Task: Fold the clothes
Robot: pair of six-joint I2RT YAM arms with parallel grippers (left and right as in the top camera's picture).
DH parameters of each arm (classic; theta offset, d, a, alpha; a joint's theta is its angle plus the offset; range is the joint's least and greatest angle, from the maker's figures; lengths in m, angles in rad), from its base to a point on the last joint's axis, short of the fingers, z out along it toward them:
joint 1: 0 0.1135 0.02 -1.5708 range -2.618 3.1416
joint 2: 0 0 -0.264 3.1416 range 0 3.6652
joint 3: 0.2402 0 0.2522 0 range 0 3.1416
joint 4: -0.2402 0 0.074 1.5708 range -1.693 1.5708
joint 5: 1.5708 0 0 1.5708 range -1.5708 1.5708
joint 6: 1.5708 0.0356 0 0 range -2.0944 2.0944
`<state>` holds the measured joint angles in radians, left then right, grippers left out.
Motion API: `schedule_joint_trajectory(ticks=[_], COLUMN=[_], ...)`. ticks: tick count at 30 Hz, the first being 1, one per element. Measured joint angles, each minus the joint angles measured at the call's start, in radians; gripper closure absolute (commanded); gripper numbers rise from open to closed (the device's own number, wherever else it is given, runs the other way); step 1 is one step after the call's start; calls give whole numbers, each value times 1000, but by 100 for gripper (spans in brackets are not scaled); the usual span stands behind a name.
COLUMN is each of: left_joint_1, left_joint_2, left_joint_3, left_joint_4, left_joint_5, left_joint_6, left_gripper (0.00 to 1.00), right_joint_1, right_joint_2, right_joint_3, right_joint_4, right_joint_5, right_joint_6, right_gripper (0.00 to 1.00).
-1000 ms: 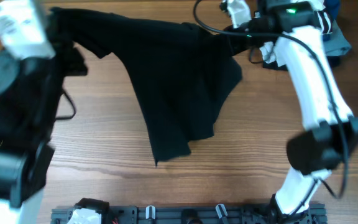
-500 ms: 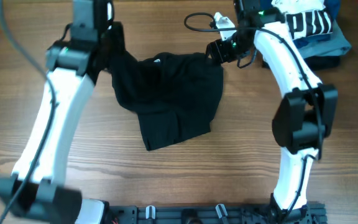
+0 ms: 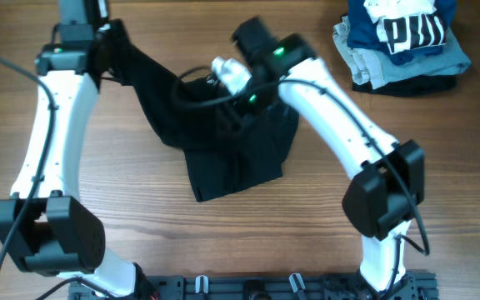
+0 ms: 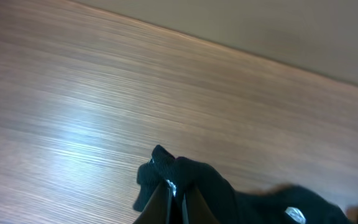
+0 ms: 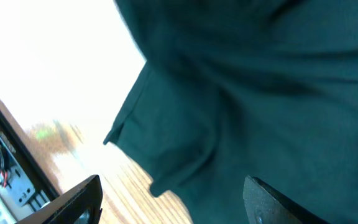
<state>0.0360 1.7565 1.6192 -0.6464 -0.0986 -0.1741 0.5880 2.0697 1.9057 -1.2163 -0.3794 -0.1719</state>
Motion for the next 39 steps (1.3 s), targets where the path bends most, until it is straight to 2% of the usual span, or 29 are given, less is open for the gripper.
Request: schedule_joint_trajectory(ticks=[5, 9, 11, 14, 32, 36, 39], left_joint_1=[58, 75, 80, 85, 85, 85, 85], left_joint_2=[0, 1, 2, 6, 11, 11, 11], left_joint_3=[0, 0, 0, 0, 0, 0, 0], left_joint_4=[17, 24, 26, 26, 22, 22, 22], left_joint_5=[18, 30, 46, 71, 98, 98, 98], left_joint_6=[-5, -5, -7, -8, -11, -11, -11], left_gripper=[96, 96, 96, 96, 96, 96, 96], right_joint_1=[90, 208, 264, 327, 374, 392, 390], right_joint_2=[0, 0, 0, 0, 0, 0, 1], right_joint_3=[-47, -108, -145, -203, -265, -246, -229], right_joint_4=[6, 44, 77, 118, 263, 352, 495], right_joint_5=[59, 138, 177, 243, 372, 410, 383], right_joint_6=[21, 29, 32, 35, 7, 38, 136], right_gripper=[26, 19, 11, 8, 1, 0, 3])
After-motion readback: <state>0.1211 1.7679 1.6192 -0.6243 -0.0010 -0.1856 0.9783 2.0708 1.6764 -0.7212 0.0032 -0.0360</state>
